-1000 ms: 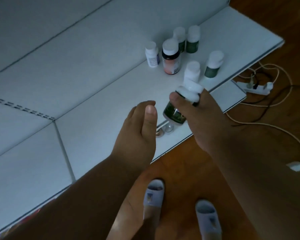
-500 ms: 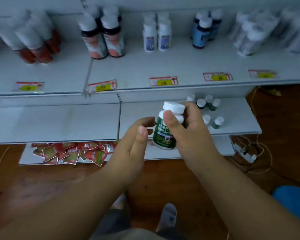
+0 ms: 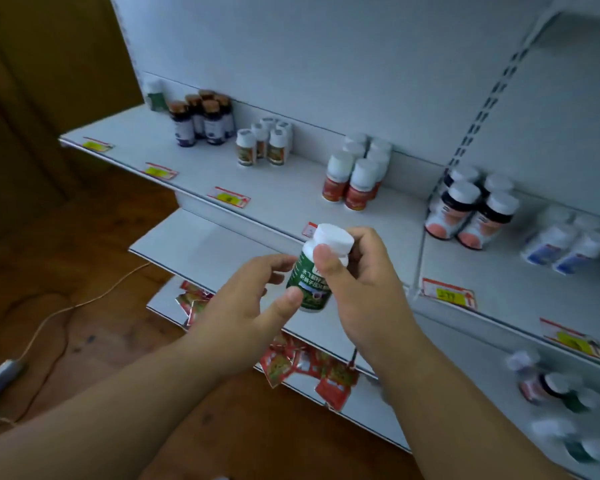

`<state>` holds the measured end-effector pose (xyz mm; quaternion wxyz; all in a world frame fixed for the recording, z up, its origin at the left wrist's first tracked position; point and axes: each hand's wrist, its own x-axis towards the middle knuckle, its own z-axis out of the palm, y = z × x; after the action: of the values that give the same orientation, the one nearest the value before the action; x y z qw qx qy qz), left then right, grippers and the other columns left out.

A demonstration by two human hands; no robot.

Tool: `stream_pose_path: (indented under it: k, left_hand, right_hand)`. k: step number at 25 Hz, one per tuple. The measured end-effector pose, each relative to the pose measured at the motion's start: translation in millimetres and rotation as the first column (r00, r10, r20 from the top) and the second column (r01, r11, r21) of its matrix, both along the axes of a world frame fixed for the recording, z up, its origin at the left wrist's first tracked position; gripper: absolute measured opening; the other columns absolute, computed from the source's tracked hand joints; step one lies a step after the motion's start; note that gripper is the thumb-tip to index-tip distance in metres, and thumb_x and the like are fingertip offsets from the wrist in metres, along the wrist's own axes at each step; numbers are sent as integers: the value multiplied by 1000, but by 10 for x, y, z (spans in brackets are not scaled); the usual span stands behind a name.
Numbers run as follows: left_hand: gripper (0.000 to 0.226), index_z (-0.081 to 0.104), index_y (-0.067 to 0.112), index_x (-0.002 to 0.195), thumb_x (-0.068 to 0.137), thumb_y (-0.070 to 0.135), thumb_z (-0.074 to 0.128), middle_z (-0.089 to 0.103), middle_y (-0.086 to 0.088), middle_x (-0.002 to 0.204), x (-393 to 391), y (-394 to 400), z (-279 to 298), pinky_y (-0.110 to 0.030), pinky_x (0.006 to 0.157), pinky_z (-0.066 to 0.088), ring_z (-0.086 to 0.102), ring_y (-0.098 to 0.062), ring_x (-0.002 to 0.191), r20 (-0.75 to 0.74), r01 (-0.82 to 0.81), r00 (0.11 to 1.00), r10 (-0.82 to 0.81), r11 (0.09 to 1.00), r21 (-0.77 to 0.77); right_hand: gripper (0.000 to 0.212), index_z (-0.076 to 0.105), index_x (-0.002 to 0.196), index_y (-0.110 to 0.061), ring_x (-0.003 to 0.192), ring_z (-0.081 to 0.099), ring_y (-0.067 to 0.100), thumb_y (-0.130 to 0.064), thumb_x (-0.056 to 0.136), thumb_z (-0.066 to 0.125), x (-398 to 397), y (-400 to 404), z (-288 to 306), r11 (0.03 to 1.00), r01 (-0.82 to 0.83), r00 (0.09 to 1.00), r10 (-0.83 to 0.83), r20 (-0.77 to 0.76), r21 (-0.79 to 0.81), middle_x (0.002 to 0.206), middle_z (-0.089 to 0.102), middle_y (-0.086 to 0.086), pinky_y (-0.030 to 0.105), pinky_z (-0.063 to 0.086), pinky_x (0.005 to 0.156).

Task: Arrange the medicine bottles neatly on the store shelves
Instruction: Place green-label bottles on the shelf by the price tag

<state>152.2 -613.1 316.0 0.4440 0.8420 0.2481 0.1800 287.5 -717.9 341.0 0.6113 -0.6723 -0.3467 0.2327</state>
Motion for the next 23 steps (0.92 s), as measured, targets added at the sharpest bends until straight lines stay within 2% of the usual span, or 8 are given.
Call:
stream_pose_path:
  k: [4, 6, 10, 14, 18, 21, 23]
  left_hand:
    - [83, 41, 39, 137, 71, 87, 31, 49, 22, 130, -451, 954, 164, -28, 94, 48, 47, 5, 117, -65, -87, 994, 90, 995, 46]
    - [87, 42, 39, 136, 69, 92, 29, 49, 22, 130, -461, 1314, 181, -32, 96, 49, 47, 3, 119, -69, -102, 992, 103, 994, 27]
    - [91, 43, 38, 136, 67, 95, 25, 52, 20, 129, -264, 2130, 125, -37, 98, 48, 49, -1, 119, -3, -177, 984, 177, 984, -2]
    - [81, 44, 38, 135, 74, 90, 27, 52, 22, 128, -289, 2800, 173, -36, 98, 47, 49, 2, 118, 26, -222, 975, 221, 975, 22]
    - [80, 42, 39, 134, 74, 89, 24, 52, 21, 126, -459, 3773, 129, -31, 97, 46, 48, 1, 114, -17, -259, 965, 261, 964, 58]
    - [85, 43, 33, 137, 72, 86, 26, 51, 14, 131, -469, 4644, -12, -32, 99, 45, 48, -4, 118, -74, -154, 984, 160, 984, 84]
    - [88, 42, 31, 138, 71, 86, 27, 50, 11, 134, -387, 5281, -130, -35, 100, 46, 47, -6, 120, -102, -61, 992, 73, 992, 115]
  right_hand:
    - [37, 58, 93, -41, 91, 65, 10, -62, 66, 72, -244, 1040, 116, 998, -65, 996, 64, -55, -13, 94, 67, -8, 28, 54, 76]
    - [45, 59, 94, -36, 91, 67, 15, -67, 62, 70, -226, 1450, 135, 996, -87, 995, 85, -54, -26, 94, 67, -3, 33, 56, 78]
    - [68, 60, 100, -28, 88, 71, 11, -83, 59, 65, -77, 2375, 172, 992, -108, 993, 111, 31, -69, 95, 70, -3, 36, 60, 75]
    - [60, 62, 96, -26, 86, 72, 17, -78, 65, 65, -19, 3287, 227, 986, -130, 989, 137, 59, -106, 92, 72, 1, 48, 60, 77]
    - [54, 62, 105, -28, 92, 71, 13, -68, 69, 67, -183, 4265, 178, 975, -188, 977, 199, 82, -120, 98, 72, -2, 38, 61, 78]
    - [37, 62, 106, -33, 96, 69, 9, -53, 77, 73, -262, 4967, 17, 984, -115, 988, 128, 90, -139, 101, 72, -7, 28, 59, 76]
    - [29, 63, 103, -34, 96, 69, 8, -45, 79, 75, -302, 5413, -107, 991, -13, 997, 24, 78, -136, 99, 72, -9, 29, 58, 78]
